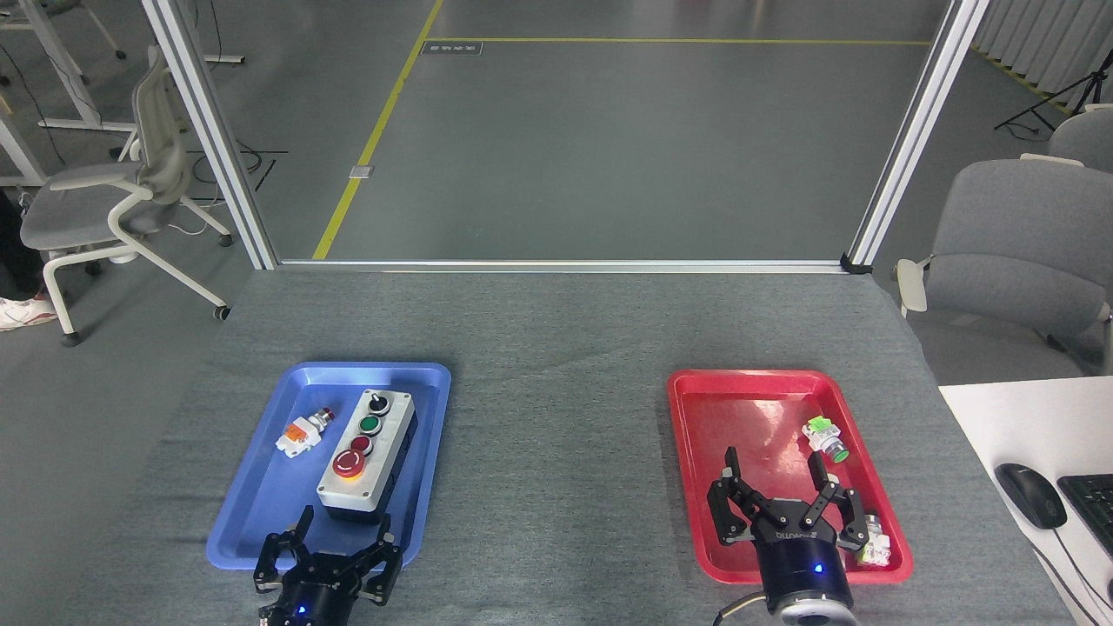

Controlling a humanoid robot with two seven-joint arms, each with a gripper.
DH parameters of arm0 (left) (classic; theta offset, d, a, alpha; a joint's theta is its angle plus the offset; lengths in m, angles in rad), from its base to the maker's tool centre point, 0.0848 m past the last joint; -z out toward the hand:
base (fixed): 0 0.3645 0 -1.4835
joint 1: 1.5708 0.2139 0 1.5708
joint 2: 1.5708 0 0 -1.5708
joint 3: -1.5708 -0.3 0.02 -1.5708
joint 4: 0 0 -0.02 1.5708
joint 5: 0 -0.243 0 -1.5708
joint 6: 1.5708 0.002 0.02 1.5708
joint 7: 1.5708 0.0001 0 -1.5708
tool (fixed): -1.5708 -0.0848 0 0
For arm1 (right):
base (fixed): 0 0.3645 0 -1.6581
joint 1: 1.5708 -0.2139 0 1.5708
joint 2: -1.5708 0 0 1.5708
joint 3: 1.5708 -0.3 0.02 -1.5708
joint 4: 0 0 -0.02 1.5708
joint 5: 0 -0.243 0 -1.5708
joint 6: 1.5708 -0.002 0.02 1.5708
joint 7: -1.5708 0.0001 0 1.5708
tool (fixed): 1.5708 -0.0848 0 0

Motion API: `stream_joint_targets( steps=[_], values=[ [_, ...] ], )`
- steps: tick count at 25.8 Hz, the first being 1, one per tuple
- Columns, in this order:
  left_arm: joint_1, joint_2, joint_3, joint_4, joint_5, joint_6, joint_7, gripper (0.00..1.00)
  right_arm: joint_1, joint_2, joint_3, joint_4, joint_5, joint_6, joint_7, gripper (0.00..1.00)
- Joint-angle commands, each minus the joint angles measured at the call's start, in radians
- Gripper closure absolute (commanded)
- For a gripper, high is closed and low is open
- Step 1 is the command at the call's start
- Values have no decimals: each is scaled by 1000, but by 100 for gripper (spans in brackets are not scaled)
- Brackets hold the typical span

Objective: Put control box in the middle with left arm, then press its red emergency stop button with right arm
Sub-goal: 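Lower the left gripper to the near edge of the gray control box, then grasp the gray control box with the left gripper and lift it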

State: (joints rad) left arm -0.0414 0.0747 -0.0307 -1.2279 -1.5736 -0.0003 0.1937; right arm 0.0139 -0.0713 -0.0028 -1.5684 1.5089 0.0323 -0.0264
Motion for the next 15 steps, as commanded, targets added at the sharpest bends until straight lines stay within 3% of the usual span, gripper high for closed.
stream_joint_targets(
  steps=[1, 15],
  values=[
    [-41, 4, -2, 74, -5, 11, 0, 1, -3, -1, -2, 1, -1, 0, 0, 2],
    [-123, 5, 8, 182, 15, 45, -34, 1, -2, -1, -2, 1, -1, -2, 0, 2]
  ],
)
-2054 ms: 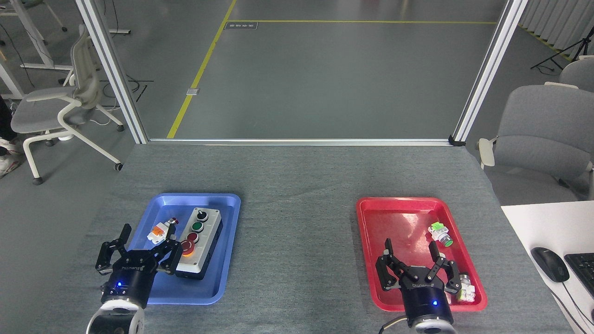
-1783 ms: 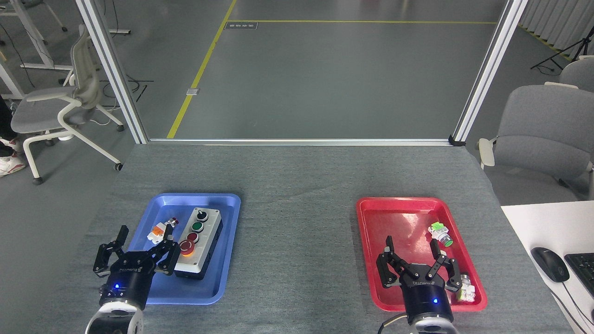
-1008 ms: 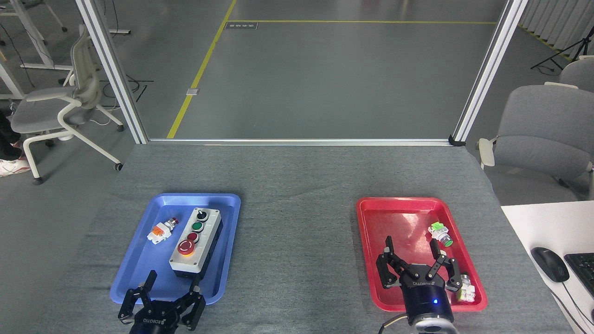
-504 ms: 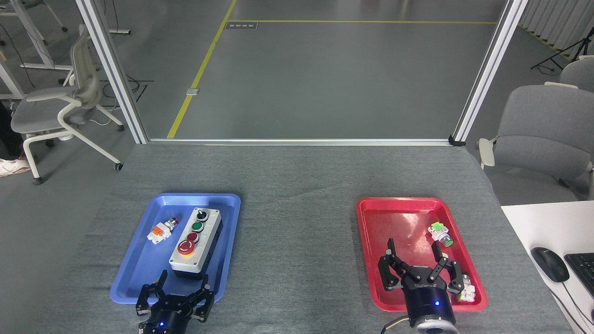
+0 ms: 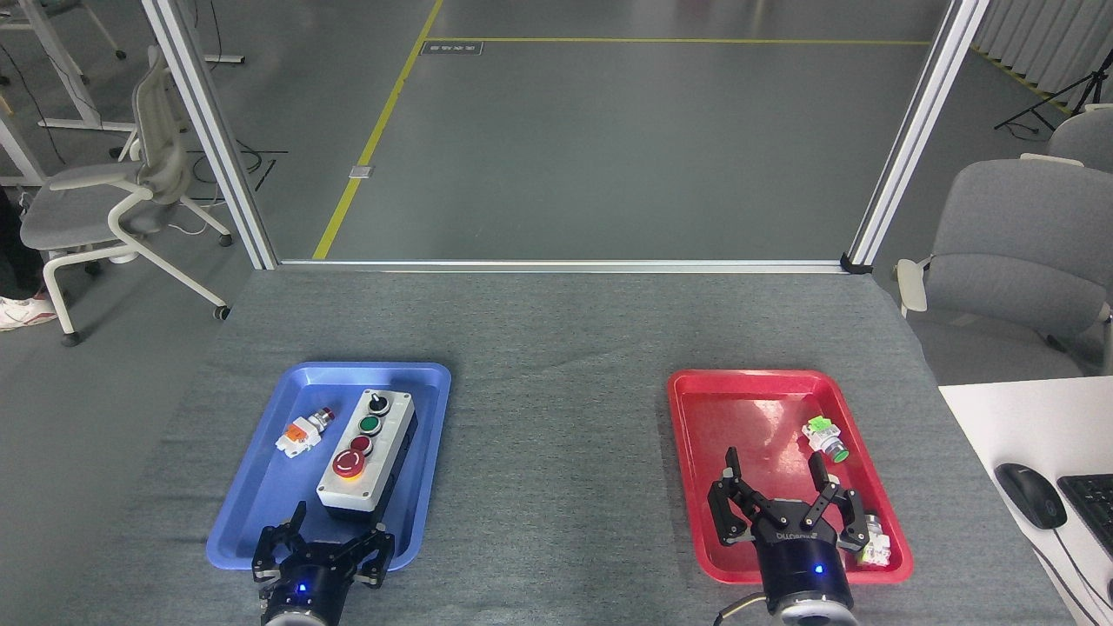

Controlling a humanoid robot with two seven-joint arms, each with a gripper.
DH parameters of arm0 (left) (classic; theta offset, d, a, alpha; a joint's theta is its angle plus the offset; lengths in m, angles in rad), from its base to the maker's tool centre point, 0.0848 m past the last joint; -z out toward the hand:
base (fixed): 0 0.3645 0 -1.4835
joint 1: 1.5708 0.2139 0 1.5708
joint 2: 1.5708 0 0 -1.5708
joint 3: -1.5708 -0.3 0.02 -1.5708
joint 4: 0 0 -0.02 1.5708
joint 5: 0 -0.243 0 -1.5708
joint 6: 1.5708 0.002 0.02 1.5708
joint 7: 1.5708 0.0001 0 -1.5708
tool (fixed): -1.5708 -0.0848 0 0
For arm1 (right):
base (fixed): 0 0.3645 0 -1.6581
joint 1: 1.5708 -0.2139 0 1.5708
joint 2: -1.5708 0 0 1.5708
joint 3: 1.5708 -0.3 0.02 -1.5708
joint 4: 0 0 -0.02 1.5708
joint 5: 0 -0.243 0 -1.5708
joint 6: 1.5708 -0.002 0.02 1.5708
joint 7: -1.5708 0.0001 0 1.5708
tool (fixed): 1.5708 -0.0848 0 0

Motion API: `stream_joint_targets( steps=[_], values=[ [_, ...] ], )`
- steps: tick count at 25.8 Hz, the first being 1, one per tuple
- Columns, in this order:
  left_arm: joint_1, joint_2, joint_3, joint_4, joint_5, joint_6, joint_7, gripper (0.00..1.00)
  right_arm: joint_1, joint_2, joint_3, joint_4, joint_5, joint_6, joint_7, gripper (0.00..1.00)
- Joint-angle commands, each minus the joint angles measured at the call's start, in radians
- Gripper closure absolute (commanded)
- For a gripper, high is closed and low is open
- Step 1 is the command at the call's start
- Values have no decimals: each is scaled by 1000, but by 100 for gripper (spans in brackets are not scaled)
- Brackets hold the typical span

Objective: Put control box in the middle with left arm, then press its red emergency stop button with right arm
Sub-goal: 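Grasp the gray control box with the left gripper and lift it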

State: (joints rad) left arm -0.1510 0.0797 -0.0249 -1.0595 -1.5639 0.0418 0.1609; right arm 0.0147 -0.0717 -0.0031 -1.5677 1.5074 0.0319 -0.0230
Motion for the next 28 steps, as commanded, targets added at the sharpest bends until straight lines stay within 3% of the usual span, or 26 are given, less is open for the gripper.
stream_joint_targets(
  steps=[1, 7, 10, 28],
  values=[
    [-19, 0, 2, 18, 5, 3, -3, 1, -5, 0, -1, 0, 0, -1, -3, 2],
    [-70, -6, 2, 67, 7, 4, -4, 1, -10, -3, 0, 0, 0, -1, 0, 2],
    [-97, -9, 2, 105, 8, 4, -4, 1, -9, -33, 0, 2, 0, -3, 0, 2],
    [-205, -20, -4, 220, 113, -14, -3, 1, -16, -11, -6, 5, 7, -26, 3, 2]
  ],
)
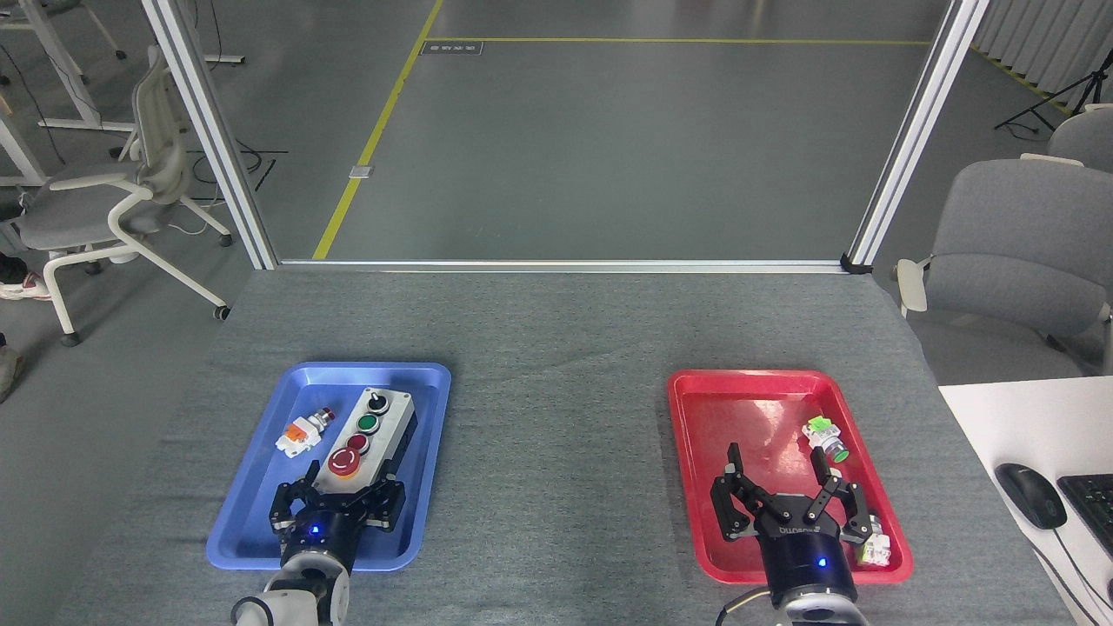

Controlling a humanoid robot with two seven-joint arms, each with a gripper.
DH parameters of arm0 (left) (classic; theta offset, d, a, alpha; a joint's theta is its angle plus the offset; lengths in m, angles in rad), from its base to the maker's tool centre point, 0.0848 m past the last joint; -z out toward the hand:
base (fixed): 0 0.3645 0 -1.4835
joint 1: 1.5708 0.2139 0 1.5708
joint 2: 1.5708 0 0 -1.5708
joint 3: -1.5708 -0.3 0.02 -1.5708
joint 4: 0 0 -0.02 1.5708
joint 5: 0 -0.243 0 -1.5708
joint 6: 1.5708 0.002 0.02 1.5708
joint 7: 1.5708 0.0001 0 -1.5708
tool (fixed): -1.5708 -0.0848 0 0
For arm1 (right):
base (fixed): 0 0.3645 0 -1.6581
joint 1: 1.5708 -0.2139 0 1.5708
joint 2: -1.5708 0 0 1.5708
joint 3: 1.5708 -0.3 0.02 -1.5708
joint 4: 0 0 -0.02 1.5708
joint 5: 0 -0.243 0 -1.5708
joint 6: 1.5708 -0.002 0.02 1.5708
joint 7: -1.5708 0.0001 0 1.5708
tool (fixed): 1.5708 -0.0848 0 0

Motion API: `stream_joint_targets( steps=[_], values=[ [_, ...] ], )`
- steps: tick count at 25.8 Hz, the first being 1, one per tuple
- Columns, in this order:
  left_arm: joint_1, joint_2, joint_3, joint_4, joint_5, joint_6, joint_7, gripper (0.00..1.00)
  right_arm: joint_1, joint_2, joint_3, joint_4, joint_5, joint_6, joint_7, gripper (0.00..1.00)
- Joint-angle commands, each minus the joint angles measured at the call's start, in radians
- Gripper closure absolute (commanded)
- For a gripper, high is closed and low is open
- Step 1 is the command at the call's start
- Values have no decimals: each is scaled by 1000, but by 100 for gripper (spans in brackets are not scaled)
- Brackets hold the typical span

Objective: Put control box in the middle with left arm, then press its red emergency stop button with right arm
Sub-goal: 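Grasp the gray control box with the left gripper and lift it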

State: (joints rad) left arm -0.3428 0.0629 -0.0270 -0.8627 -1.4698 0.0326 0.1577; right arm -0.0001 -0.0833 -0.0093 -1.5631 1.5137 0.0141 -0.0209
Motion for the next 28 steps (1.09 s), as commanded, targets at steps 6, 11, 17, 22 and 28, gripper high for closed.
stream_joint_targets(
  steps=[6, 11, 17, 22, 28],
  values=[
    [-48, -9, -5, 63, 72, -8, -1, 16, 3, -13, 5, 0, -6, -13, -1, 2],
    [-48, -5, -13, 59, 69, -25, -7, 87, 5, -15, 14, 0, -7, -11, -2, 2],
    [-48, -6, -5, 40, 101, -59, -9, 100, 3, -13, 14, 0, -7, -13, -1, 2],
    [-33, 2, -7, -110, 194, -53, -14, 100, 5, -15, 12, 0, -7, -13, -1, 2],
    [27, -49, -11, -294, 210, -40, -18, 100, 8, -7, 15, -8, -9, -9, 1, 2]
  ],
)
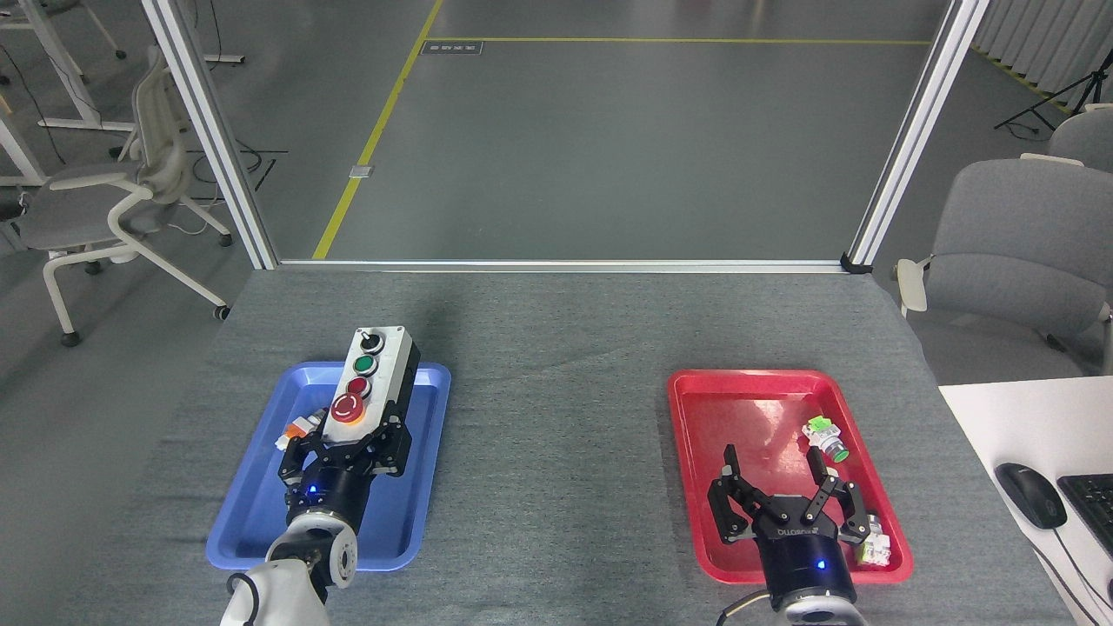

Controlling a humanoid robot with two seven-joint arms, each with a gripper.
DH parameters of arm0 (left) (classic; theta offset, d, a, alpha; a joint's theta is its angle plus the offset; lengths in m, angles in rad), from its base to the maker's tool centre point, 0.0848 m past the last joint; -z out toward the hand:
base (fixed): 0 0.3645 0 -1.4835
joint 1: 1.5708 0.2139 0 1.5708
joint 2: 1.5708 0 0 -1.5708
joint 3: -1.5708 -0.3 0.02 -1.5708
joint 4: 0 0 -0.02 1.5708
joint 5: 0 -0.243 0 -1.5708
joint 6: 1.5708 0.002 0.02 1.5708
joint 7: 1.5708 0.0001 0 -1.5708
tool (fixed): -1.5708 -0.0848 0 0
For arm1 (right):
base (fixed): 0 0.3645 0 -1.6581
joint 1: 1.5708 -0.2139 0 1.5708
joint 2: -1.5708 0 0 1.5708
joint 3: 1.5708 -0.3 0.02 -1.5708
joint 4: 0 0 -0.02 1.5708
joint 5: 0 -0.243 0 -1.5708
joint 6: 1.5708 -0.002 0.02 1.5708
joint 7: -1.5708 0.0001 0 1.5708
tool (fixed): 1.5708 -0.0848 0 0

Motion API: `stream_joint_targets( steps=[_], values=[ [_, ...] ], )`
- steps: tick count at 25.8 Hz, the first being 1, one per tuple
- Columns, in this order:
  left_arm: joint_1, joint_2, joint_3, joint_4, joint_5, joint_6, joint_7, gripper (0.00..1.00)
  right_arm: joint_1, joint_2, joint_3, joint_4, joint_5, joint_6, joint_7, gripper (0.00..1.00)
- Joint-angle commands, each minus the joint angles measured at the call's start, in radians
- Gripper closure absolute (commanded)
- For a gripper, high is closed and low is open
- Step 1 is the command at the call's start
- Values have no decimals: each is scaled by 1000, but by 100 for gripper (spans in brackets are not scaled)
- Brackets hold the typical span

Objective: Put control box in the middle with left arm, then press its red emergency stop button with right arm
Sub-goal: 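Grasp the gray control box with the left gripper and lift it, then carry the control box off the blue tray to the table middle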

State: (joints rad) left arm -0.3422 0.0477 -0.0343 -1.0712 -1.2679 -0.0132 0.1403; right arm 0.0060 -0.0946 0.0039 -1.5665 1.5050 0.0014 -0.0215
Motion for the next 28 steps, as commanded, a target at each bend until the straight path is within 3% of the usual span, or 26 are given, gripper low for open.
stream_joint_targets(
  steps=[1, 6, 12, 21, 28],
  values=[
    [37, -66, -6, -102, 5, 15, -1, 100, 2, 6, 2, -6, 0, 3, 2, 2],
    [38, -181, -75, -107, -7, 35, -21, 100, 3, 9, 2, -6, 1, 6, 5, 2],
    [-11, -186, -360, -44, 7, 231, -24, 100, 0, 3, -1, -6, 1, 3, 3, 2],
    [-110, -189, -601, 204, 2, 266, -21, 100, 2, 10, -1, -6, 0, 11, 3, 2],
    [-161, -189, -639, 287, 4, 256, -30, 100, 2, 12, -1, 0, 0, 11, 3, 2]
  ],
)
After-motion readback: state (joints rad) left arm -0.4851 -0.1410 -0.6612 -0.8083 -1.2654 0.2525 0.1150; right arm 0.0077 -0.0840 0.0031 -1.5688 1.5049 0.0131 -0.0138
